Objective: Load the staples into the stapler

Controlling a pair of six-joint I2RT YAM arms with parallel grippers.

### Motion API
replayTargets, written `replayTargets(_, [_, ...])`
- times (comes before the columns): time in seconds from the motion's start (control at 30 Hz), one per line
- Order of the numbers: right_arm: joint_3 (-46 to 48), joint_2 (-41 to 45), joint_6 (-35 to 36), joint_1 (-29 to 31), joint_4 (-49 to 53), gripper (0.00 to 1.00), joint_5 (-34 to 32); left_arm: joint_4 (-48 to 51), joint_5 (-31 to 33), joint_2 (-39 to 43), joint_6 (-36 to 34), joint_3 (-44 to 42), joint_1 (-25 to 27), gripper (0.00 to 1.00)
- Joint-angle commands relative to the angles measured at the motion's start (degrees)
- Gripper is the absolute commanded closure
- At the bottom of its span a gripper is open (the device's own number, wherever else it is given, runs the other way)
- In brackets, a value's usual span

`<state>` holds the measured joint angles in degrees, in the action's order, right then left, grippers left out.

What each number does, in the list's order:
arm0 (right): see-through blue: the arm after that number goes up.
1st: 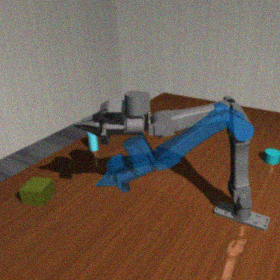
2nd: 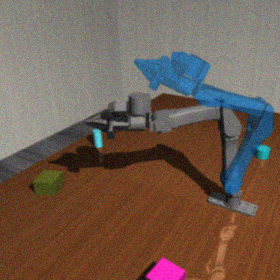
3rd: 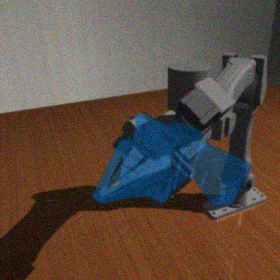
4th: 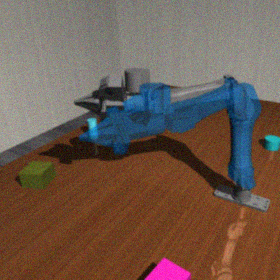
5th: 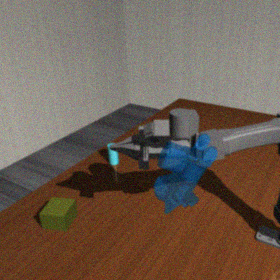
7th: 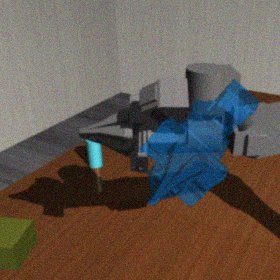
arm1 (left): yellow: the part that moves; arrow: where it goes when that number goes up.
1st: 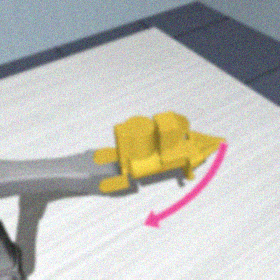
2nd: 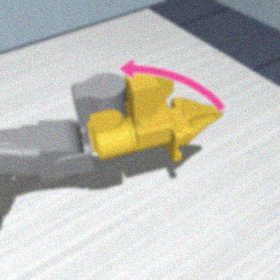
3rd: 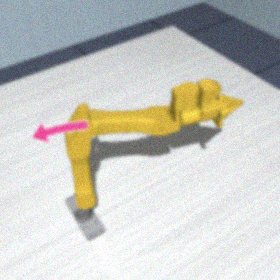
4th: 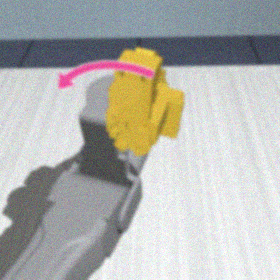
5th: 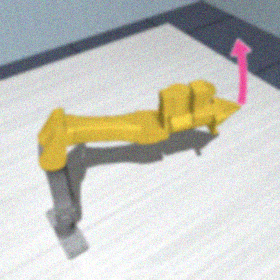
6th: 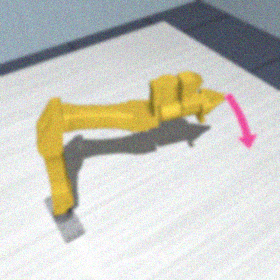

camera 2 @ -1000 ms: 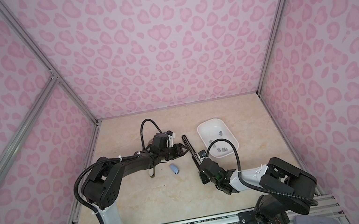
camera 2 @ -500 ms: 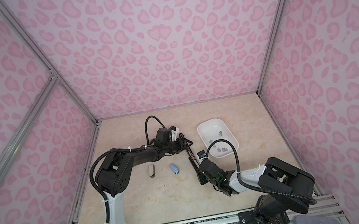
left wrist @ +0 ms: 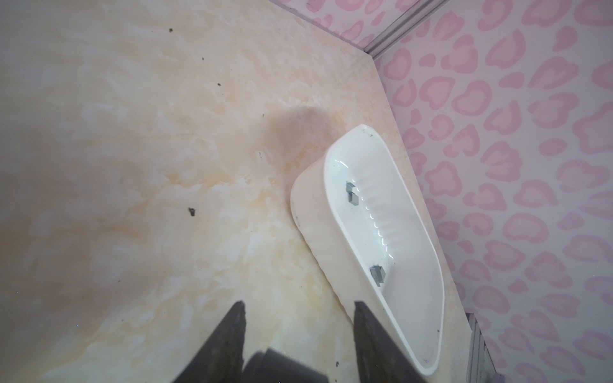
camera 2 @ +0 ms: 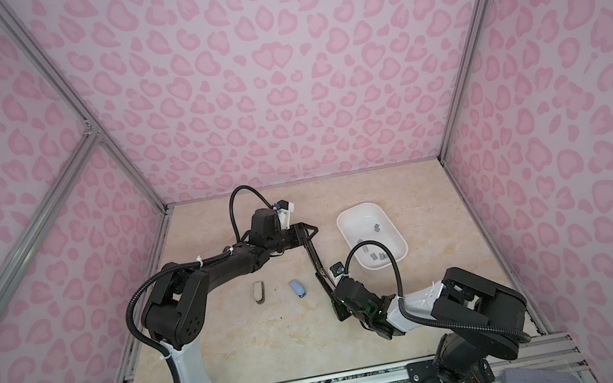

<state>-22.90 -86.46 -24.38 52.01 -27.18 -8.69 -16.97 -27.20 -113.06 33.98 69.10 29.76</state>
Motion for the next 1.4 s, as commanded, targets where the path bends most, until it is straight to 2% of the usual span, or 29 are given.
replayTargets(0.0, [1.0,-0.8,1.4,0.3,-3.4,0.87,0.2,-3.8,-0.5,3.0,-3.6,-2.7,1.5,0.47])
replayTargets(0.4, [6.6,-2.9,4.7,1.1,-14.8,0.85,-3.3,-7.2,12.9,17.1,-12.2,-16.5,9.5,0.48])
replayTargets(0.6, [11.3,-2.2,7.0,2.5,-22.5,0.68,-5.5,-8.7,20.5,19.3,-14.1,-20.3,13.9,0.48])
replayTargets(0.7, [13.7,-1.6,8.1,2.8,-26.2,0.61,-6.1,-8.5,21.3,19.6,-14.6,-21.0,14.3,0.49])
replayTargets(0.9, [17.9,-1.8,10.3,3.5,-33.0,0.54,-6.8,-8.5,21.7,19.1,-14.7,-21.3,14.5,0.49])
replayTargets(1.2, [20.5,-1.8,12.7,3.9,-38.7,0.56,-5.5,-8.4,21.4,18.6,-15.4,-20.8,15.1,0.5])
replayTargets(1.37, [20.0,-2.9,13.7,3.9,-40.1,0.63,-3.8,-8.4,21.2,18.1,-15.3,-20.6,15.2,0.5])
